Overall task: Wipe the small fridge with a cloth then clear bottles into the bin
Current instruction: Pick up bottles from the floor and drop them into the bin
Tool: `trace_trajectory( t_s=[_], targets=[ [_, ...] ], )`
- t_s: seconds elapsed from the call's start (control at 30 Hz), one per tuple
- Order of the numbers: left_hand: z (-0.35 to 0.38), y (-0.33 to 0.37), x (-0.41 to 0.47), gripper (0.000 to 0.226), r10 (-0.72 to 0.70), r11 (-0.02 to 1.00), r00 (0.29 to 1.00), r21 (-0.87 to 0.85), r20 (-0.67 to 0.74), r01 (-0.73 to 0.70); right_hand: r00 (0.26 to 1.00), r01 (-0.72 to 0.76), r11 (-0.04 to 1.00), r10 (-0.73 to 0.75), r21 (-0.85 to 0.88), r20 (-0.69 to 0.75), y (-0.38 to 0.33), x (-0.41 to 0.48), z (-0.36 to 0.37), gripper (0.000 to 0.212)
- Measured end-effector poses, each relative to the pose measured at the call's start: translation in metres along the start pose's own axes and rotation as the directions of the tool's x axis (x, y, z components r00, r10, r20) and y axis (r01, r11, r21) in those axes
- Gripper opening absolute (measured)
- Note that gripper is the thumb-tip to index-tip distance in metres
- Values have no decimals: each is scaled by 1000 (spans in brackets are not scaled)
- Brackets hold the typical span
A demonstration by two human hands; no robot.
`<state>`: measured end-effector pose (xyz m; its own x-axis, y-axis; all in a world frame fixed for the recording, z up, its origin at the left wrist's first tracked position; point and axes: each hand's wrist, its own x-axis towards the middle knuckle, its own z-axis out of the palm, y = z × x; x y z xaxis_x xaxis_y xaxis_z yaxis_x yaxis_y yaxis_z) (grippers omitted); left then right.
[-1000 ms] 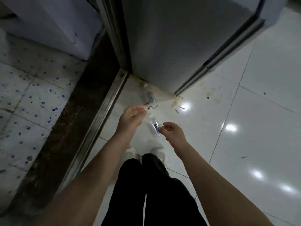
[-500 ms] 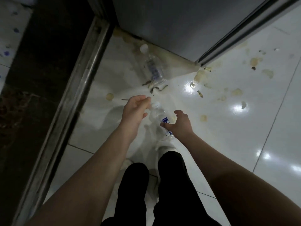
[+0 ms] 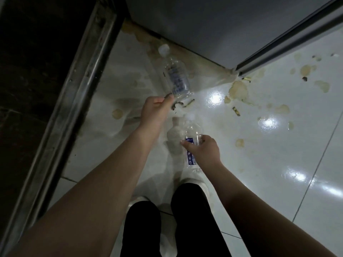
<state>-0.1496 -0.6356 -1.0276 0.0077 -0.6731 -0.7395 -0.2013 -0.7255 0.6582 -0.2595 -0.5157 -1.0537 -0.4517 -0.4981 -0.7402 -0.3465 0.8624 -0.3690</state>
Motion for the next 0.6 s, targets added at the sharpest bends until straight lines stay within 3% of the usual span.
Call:
trace_trajectory(
  t_s=[0.13, 0.27, 0.4, 0.53, 0.6],
  targets=[
    [14, 8, 28, 36, -5, 995, 999, 100, -35, 8, 999, 26, 996, -22, 86, -49, -8, -5, -19, 46],
    [34, 17, 56, 73, -58, 968, 988, 234, -145, 92, 997, 9, 989, 3, 149, -81, -10, -2, -32, 36],
    [50, 20, 71, 81, -22, 934, 978, 345, -207, 94, 993, 58, 978, -36, 198, -117, -16, 8, -35, 35],
    [59, 20, 82, 85, -19, 860, 979, 496, -205, 121, 988, 61, 982, -35, 178, -148, -12, 17, -29, 64],
    [63, 19, 87, 86, 17, 833, 982, 546, -188, 90, 987, 38, 980, -6, 196, -162, -9, 19, -28, 67]
  ],
)
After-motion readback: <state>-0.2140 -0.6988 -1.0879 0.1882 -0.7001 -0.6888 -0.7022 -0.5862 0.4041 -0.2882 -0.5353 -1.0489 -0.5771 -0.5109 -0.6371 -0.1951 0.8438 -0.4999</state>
